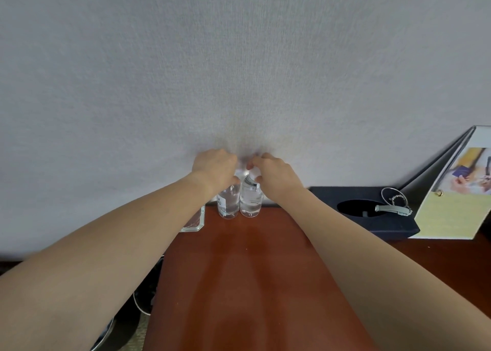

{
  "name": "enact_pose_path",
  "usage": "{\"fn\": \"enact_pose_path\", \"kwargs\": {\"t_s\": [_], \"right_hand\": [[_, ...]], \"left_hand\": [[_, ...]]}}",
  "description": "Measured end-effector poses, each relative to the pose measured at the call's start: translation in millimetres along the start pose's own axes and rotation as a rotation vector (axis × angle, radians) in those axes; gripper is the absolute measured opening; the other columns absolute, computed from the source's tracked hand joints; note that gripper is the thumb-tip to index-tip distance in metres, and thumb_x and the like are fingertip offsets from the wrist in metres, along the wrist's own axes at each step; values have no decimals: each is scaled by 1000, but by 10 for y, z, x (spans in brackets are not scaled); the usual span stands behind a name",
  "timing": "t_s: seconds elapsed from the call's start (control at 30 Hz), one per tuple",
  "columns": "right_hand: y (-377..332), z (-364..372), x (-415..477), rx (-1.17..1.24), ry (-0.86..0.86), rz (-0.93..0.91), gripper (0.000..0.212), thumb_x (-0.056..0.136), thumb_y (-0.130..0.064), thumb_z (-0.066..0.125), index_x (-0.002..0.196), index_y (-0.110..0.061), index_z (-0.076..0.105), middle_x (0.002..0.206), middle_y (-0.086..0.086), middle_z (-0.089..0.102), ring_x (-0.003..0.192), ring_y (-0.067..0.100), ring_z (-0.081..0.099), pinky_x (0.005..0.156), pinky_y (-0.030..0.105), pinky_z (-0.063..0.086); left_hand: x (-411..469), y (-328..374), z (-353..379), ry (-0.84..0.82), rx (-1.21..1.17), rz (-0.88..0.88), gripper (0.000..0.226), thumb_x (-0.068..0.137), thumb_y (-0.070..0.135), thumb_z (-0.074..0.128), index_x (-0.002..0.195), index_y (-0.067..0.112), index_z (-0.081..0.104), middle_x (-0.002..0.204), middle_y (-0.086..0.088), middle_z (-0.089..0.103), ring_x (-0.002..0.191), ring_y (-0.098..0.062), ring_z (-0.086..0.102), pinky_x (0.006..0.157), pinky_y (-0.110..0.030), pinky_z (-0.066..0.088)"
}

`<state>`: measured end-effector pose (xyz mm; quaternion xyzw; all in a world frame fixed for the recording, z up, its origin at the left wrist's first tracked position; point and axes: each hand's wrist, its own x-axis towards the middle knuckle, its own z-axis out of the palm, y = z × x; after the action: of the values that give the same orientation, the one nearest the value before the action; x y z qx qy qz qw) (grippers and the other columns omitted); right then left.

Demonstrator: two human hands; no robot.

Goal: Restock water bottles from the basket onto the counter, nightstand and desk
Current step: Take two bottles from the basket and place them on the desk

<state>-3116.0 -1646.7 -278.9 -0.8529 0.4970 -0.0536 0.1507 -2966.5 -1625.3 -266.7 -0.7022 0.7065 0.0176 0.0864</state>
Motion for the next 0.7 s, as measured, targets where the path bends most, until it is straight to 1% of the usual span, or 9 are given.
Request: {"fn": "enact_pose_path", "kwargs": {"t_s": [0.1,0.17,0.27,0.33,0.43,0.57,0.7], "right_hand": [[-5,2,-2,2,-6,18,36,92,-3,55,125,-18,57,123,7,53,106,32,58,88,39,47],[-12,-4,4,23,-8,28,34,93,-7,58,126,-17,57,123,8,54,108,32,57,87,38,46],[-33,-5,13,38,-3,37,34,92,-11,61,125,-16,58,123,9,55,108,32,57,88,38,46],[-51,-4,19,46,3,50,34,91,-12,63,125,-16,58,123,10,55,110,31,56,89,38,46],[-65,-6,29,45,2,63,35,91,-13,64,125,-14,59,124,11,56,112,31,56,92,38,46],[-86,-4,43,41,-8,87,35,90,-17,65,124,-10,59,124,11,57,112,31,56,94,40,47],[-111,-19,72,28,-7,120,32,89,-21,66,118,-9,61,117,11,61,105,30,59,87,38,50]], "left_hand": [[-5,10,0,5,5,-26,38,90,47,62,105,13,64,97,-6,64,78,-23,51,65,-32,41],[-5,5,-2,11,1,-33,37,90,46,62,106,13,65,100,-7,65,81,-24,55,66,-32,41],[4,2,-2,10,-10,-44,38,89,47,64,107,13,65,102,-7,65,89,-26,60,66,-32,41],[13,2,0,11,-23,-55,38,88,47,64,107,14,66,102,-7,66,88,-25,61,66,-31,41],[21,-3,17,12,-32,-74,38,89,50,62,104,15,66,99,-6,66,77,-22,52,64,-31,40],[36,-20,55,22,-40,-87,39,89,51,61,102,15,66,94,-5,65,75,-21,51,64,-31,40],[67,-30,79,15,-46,-88,37,88,51,61,98,16,65,81,-1,54,74,-21,52,63,-30,40]]}}
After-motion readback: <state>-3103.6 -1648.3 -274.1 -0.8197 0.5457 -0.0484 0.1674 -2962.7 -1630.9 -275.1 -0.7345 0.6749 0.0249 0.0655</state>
